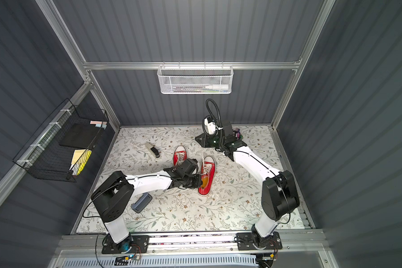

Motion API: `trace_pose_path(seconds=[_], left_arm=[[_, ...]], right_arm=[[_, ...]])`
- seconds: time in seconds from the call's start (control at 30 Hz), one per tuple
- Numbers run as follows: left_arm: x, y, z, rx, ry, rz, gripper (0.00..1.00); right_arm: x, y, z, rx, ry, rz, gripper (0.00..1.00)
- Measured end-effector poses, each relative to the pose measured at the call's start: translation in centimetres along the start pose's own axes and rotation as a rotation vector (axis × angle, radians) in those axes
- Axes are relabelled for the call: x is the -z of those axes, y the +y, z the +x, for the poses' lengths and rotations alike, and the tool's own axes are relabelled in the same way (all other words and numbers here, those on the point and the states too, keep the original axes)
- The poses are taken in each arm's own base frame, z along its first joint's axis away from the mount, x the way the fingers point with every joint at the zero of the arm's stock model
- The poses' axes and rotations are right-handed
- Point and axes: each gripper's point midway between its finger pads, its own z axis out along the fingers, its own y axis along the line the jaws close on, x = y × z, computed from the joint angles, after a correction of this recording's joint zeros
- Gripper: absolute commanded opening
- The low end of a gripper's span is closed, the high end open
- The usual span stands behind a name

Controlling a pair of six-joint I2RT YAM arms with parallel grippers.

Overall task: Remove the insole from the shoe
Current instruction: Untie the shoelace on the shoe.

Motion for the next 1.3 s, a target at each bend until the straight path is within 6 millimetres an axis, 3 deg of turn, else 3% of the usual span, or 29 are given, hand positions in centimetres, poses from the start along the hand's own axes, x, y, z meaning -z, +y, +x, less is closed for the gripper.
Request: trace_pose_path(seconds=[0.17, 0.37, 0.47, 0.6, 0.7, 0.93, 1.07, 1.3], left_arm=[[0.3, -0.6, -0.3, -0.008, -0.02, 0.013, 0.46], [0.8, -0.1, -0.3, -0.023, -0.036, -0.018, 0.48], [0.8, 0.5, -0.1, -0.036, -0.031, -0.044, 0.46], [0.8, 0.7, -0.1, -0.051, -0.03, -0.053, 0.46], [0.6, 0.6, -0.2, -0.062, -0.029, -0.057, 0.45], [0.2, -0.3, -1.5, -0.081, -0.045, -0.049, 0.38], [0.2, -0.4, -1.7, -0.083, -0.051, -0.048, 0.34], [0.2, -0.4, -1.7, -0.083, -0.054, -0.052, 0.24]], right_arm=[[0.9, -2.7, 3.4, -0.043, 0.099, 0.134, 0.65], [7.6, -1.8, 5.3, -0.009, 0.134, 0.254, 0.62], [10.0, -1.2, 9.5, -0.006, 0.19, 0.263, 0.6], [10.4, -2.1, 17.2, -0.041, 0.368, 0.294, 0.58], [10.6, -3.5, 20.0, -0.082, 0.434, 0.335, 0.58], [8.2, -4.7, 20.0, -0.099, 0.463, 0.357, 0.55], [6.1, -5.3, 19.3, -0.097, 0.478, 0.362, 0.51], [4.2, -6.3, 19.1, -0.083, 0.484, 0.375, 0.38]])
